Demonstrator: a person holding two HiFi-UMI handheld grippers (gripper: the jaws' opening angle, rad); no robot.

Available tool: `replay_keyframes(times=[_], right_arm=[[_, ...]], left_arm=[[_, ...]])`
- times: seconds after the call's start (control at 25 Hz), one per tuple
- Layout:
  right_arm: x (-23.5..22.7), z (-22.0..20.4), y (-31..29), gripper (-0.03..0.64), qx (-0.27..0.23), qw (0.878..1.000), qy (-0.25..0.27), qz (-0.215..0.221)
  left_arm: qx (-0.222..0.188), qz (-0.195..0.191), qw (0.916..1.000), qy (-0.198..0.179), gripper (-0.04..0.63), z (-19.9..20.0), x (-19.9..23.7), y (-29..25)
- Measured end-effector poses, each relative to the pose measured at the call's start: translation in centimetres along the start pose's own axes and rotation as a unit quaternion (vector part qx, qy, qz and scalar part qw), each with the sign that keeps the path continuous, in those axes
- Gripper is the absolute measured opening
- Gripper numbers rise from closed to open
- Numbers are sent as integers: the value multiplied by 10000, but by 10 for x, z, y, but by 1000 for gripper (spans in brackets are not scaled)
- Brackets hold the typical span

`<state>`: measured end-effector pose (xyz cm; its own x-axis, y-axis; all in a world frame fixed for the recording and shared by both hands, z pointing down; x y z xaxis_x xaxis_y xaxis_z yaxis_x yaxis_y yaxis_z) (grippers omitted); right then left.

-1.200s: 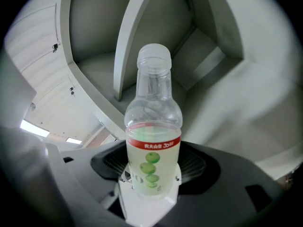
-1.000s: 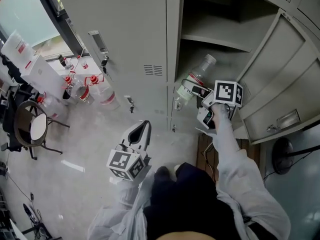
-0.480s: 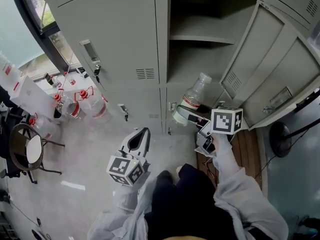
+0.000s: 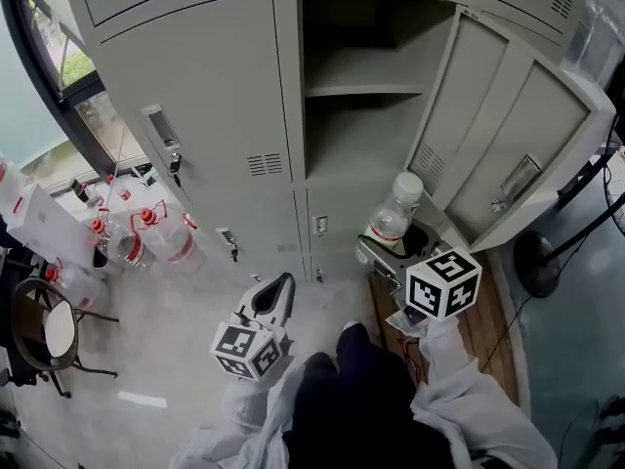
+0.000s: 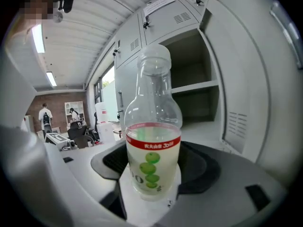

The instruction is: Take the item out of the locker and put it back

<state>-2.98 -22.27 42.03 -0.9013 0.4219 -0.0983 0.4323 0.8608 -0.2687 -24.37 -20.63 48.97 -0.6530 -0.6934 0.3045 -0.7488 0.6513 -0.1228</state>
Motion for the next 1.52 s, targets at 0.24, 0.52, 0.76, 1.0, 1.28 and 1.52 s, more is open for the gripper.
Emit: replay_keyframes(times=[0.24,0.52,0.76,1.0,1.28,1.52], right_arm=[[-23,18,5,308,-218,9987,251,-397],[-51,90,-18,308,-511,9919,1013,-580],[-65,174,-43,308,-732,9755,1932,-751],[-69,228,-76,308,-427,9304,3474,-1091],[-84,257,-120,308,116,8802,4548,-1350],[-115,264,-162,308,607,8703,4675,-1428]], left_arm=[[-73,-283,9996,-67,8,14,-3,-20],[-396,-291,9982,-356,8,60,1,-54],[-555,-321,9955,-693,8,102,9,-81],[-779,-374,9925,-864,8,131,13,-100],[-894,-215,9910,-977,8,142,24,-100],[-1001,128,9901,-972,8,146,42,-89]])
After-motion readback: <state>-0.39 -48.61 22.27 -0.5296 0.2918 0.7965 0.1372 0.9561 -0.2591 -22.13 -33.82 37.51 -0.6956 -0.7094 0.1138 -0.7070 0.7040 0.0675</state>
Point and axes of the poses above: the fingertips, and each gripper's own axes: y backward along the fingers, x to its left, z out of its top, the point moved 4 cm from there along y, backward along the fingers, and after that the axes turned 3 degrees about y, right-handed, at the moved point
